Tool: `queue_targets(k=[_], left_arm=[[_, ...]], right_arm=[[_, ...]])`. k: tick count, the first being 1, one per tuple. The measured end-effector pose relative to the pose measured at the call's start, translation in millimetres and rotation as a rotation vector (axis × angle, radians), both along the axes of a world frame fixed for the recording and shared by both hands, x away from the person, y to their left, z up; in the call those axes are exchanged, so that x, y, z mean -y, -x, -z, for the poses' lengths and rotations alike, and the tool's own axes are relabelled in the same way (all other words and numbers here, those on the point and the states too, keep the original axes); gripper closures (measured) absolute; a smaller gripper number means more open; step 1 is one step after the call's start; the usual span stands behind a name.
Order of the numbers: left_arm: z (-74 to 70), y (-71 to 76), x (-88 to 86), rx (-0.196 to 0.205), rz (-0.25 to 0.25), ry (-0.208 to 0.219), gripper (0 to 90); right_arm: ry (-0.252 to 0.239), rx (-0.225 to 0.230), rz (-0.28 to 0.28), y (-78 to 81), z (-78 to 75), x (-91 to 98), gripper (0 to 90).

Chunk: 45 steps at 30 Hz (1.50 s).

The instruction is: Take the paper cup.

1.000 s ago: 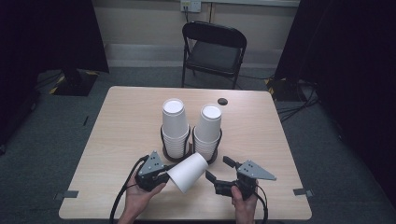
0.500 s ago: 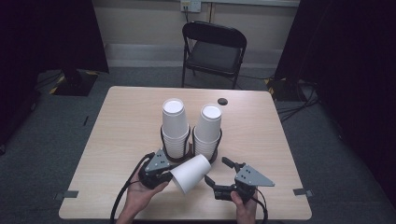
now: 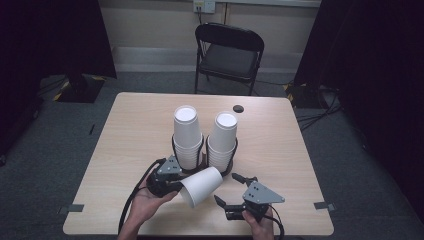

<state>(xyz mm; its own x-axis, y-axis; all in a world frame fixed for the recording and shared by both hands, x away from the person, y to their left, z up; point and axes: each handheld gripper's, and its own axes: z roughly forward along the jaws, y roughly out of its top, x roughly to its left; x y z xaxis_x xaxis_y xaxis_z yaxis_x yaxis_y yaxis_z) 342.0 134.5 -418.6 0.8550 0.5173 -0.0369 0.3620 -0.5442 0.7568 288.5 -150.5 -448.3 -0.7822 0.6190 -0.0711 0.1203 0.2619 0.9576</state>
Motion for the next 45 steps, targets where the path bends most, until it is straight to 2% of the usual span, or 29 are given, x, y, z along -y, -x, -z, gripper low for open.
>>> queue_targets(k=[4, 8, 9, 11, 12, 14, 19, 20, 24, 26, 28, 33, 34, 37, 43, 45], left_arm=[[-4.2, -1.7, 1.9, -0.018, 0.002, -0.007, 85.3], [-7.6, -2.8, 8.0, -0.039, 0.024, -0.055, 85.3], [-8.7, -3.4, 10.2, -0.043, 0.020, -0.062, 85.3], [-9.5, -4.6, 11.2, -0.050, 0.026, -0.067, 85.3], [-11.4, -6.6, 12.6, -0.061, 0.029, -0.086, 85.2], [-12.4, -7.4, 14.3, -0.065, 0.033, -0.100, 85.2], [-15.0, -10.9, 19.3, -0.103, 0.048, -0.133, 85.2], [-16.2, -11.1, 20.2, -0.104, 0.048, -0.152, 85.2], [-17.9, -13.8, 21.3, -0.129, 0.066, -0.167, 85.2], [-19.2, -14.7, 22.7, -0.135, 0.072, -0.198, 85.2], [-19.9, -15.3, 23.9, -0.133, 0.077, -0.211, 85.2], [-23.5, -20.7, 26.3, -0.183, 0.102, -0.239, 85.2], [-24.5, -22.0, 27.5, -0.186, 0.105, -0.260, 85.2], [-28.3, -23.4, 31.1, -0.204, 0.127, -0.251, 85.3], [-34.8, -25.6, 43.2, -0.233, 0.148, -0.322, 85.6], [-35.0, -26.6, 45.7, -0.243, 0.146, -0.333, 85.7]], right_arm=[[0.039, 0.018, -0.018, 0.5, 0.2, -4.0, 13.7], [0.093, 0.038, -0.020, 1.8, 1.3, -6.0, 13.4], [0.117, 0.031, -0.038, 3.0, 2.9, -6.6, 13.3], [0.120, 0.032, -0.039, 3.2, 3.4, -6.7, 13.3], [0.127, 0.030, -0.038, 4.9, 5.4, -6.6, 13.2], [0.129, 0.034, -0.037, 5.0, 5.9, -6.5, 13.2], [0.141, 0.042, -0.030, 5.7, 7.1, -6.6, 13.1], [0.145, 0.049, -0.033, 5.5, 7.1, -6.9, 13.1], [0.156, 0.058, -0.043, 5.9, 7.5, -9.4, 13.1], [0.166, 0.063, -0.044, 5.4, 8.1, -11.2, 13.0], [0.178, 0.066, -0.053, 4.8, 8.7, -13.7, 13.4], [0.225, 0.088, -0.053, 5.3, 8.7, -17.8, 13.3], [0.226, 0.090, -0.054, 5.7, 8.5, -18.3, 13.2], [0.265, 0.108, -0.065, 6.1, 8.6, -21.4, 13.2], [0.299, 0.126, -0.059, 8.0, 9.8, -25.5, 11.8], [0.301, 0.128, -0.057, 8.4, 10.7, -26.0, 11.4]])
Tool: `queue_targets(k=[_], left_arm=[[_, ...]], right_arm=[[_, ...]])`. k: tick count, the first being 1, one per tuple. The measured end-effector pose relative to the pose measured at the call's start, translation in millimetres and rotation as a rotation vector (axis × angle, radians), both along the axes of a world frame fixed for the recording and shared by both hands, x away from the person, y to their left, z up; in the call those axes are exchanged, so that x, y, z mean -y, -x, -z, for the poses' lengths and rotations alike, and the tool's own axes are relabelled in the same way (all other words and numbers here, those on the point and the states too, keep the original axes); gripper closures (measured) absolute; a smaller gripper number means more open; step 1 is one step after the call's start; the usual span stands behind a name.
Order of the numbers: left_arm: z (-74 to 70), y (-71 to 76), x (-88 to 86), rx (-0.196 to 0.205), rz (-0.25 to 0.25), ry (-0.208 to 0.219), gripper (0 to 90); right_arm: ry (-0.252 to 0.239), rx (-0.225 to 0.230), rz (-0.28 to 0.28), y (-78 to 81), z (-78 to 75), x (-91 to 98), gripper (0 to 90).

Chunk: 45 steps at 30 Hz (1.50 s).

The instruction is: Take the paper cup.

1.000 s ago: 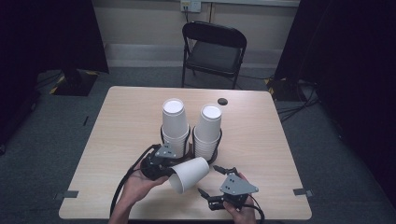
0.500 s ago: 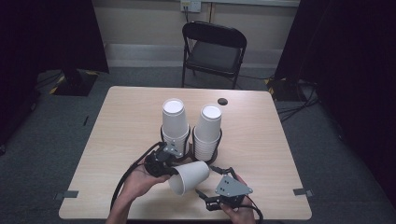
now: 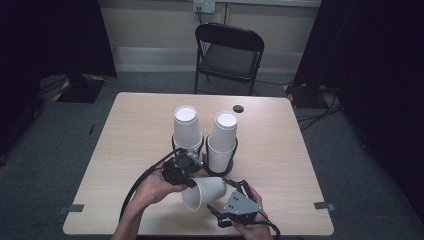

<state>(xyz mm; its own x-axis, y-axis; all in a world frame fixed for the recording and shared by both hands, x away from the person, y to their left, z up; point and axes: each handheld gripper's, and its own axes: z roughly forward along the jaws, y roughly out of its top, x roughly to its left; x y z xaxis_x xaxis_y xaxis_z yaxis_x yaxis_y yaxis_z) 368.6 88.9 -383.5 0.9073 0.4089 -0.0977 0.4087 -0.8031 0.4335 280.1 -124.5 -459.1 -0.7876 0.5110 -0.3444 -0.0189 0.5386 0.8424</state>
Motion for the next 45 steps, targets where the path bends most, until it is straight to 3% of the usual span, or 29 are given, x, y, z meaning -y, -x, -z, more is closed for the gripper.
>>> queue_targets(k=[5, 11, 14, 16, 19, 33, 39, 45], left_arm=[[-0.8, -2.9, 5.5, -0.017, 0.012, -0.020, 85.8], [-1.2, -5.5, 8.6, -0.033, 0.007, -0.033, 85.8], [-0.6, -5.9, 10.7, -0.040, 0.009, -0.021, 85.9], [0.1, -5.0, 12.5, -0.047, 0.017, 0.010, 86.0], [-1.3, -3.7, 15.2, -0.027, 0.008, 0.008, 86.1], [3.0, -3.2, 20.7, -0.033, -0.006, 0.018, 86.1], [5.9, -2.7, 24.7, -0.028, -0.013, 0.031, 86.7], [6.4, -3.6, 23.3, -0.036, -0.022, 0.039, 86.5]], right_arm=[[0.016, 0.008, -0.015, 0.0, 1.3, -4.6, 9.0], [0.041, 0.016, 0.010, -0.8, 2.8, -9.3, 8.0], [0.076, 0.027, 0.031, -0.9, 4.2, -15.3, 7.8], [0.076, 0.025, 0.021, -1.2, 4.8, -18.7, 8.1], [0.082, 0.037, 0.028, -2.0, 3.5, -24.6, 8.3], [0.081, 0.064, 0.011, -2.1, 2.4, -33.2, 8.2], [0.017, 0.075, -0.027, 0.3, -4.2, -37.2, 8.6], [0.016, 0.084, -0.026, 0.2, -6.7, -41.3, 8.6]])
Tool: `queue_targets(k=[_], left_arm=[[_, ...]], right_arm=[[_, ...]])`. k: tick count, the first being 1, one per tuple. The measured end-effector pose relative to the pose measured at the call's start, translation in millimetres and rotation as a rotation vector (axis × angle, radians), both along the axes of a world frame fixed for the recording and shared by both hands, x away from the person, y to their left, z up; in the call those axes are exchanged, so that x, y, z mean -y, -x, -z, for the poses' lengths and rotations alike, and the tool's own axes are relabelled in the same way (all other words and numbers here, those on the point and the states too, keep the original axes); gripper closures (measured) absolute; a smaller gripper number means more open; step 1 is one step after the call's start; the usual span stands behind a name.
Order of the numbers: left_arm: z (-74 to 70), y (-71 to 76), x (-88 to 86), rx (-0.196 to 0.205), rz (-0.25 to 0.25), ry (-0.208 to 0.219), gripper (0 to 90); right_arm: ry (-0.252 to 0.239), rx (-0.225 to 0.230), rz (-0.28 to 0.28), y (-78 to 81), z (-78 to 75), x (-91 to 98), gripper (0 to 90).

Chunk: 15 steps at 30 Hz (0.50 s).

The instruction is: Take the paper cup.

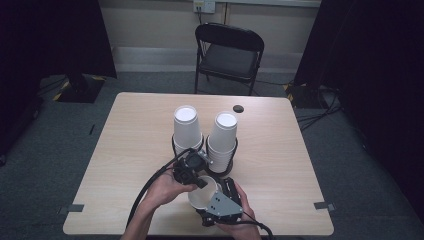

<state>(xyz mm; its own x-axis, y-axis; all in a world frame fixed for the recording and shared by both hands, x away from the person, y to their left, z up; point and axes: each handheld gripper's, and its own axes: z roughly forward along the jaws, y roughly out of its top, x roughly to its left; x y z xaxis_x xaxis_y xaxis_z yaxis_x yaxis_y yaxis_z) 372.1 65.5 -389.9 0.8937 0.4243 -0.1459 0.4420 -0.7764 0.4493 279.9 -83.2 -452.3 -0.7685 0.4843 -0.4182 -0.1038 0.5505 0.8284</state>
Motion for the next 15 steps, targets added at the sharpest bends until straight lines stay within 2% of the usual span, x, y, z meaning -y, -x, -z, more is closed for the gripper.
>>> queue_targets(k=[7, 10, 15], left_arm=[[0.4, 0.2, -0.4, 0.003, -0.002, 0.004, 85.4], [1.3, 0.3, -1.0, 0.000, 0.000, 0.004, 84.4], [1.0, 1.3, -2.2, 0.008, -0.009, 0.022, 84.5]], right_arm=[[0.004, -0.001, 0.003, -0.3, -2.5, -1.4, 8.5], [-0.019, -0.018, -0.012, -1.6, -2.9, -0.1, 8.5], [-0.012, 0.000, -0.008, -0.8, -2.8, -0.3, 8.9]])
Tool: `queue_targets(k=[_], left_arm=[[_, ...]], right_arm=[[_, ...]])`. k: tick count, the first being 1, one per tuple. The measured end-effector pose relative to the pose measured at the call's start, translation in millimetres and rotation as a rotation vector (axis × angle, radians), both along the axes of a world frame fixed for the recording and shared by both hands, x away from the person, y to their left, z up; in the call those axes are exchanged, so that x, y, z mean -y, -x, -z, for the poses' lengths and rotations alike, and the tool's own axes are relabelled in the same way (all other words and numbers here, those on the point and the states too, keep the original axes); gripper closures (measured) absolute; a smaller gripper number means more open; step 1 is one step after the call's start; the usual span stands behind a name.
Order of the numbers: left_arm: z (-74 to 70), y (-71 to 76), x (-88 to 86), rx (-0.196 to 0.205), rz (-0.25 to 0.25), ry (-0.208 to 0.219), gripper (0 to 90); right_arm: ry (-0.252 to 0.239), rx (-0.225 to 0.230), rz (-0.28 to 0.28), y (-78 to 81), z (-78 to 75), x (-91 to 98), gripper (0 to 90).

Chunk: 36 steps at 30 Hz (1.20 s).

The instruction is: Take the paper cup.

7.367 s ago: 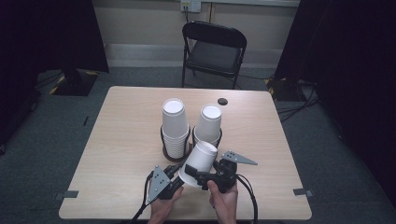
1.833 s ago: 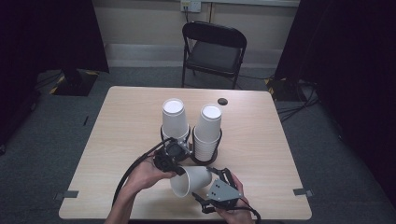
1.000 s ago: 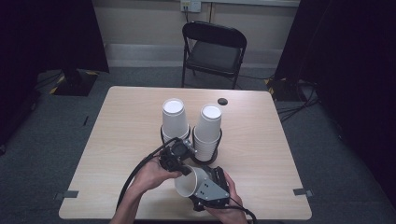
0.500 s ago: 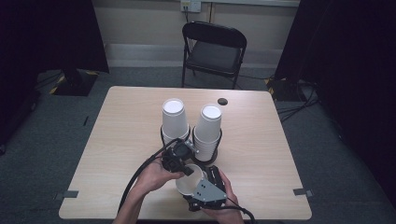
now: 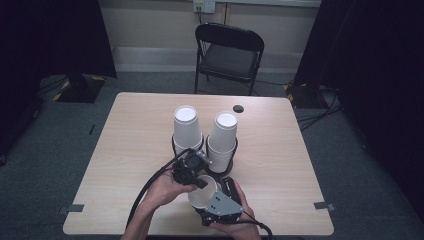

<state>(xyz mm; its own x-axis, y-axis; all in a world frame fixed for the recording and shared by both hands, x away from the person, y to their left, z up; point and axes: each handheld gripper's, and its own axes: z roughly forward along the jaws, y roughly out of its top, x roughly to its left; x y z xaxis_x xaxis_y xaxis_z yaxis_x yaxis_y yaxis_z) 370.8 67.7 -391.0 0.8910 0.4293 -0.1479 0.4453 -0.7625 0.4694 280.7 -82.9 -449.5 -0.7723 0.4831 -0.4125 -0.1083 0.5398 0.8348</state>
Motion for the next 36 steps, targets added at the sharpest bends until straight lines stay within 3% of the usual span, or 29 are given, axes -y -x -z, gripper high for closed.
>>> queue_targets(k=[10, 11, 16, 18, 24, 27, 36], left_arm=[[3.6, 2.5, -6.6, 0.046, -0.027, 0.085, 77.5], [4.1, 3.4, -7.2, 0.048, -0.030, 0.109, 76.6], [3.2, 5.0, -11.9, 0.077, -0.033, 0.137, 74.6], [4.2, 6.8, -12.6, 0.084, -0.066, 0.170, 72.4], [7.6, 10.2, -15.6, 0.119, -0.072, 0.214, 67.8], [9.8, 13.9, -17.1, 0.171, -0.077, 0.229, 66.0], [13.7, 19.1, -24.7, 0.244, -0.166, 0.309, 50.6]], right_arm=[[-0.086, -0.025, 0.018, -3.0, -4.9, 8.8, 9.8], [-0.089, -0.026, 0.021, -3.2, -5.0, 9.1, 9.8], [-0.126, -0.059, 0.033, -5.2, -4.5, 11.8, 10.0], [-0.137, -0.066, 0.045, -6.3, -4.1, 12.6, 10.0], [-0.147, -0.081, 0.061, -6.9, -2.5, 14.5, 10.1], [-0.149, -0.089, 0.065, -7.4, -1.5, 15.6, 10.0], [-0.164, -0.105, 0.078, -8.9, 0.1, 18.2, 10.1]])
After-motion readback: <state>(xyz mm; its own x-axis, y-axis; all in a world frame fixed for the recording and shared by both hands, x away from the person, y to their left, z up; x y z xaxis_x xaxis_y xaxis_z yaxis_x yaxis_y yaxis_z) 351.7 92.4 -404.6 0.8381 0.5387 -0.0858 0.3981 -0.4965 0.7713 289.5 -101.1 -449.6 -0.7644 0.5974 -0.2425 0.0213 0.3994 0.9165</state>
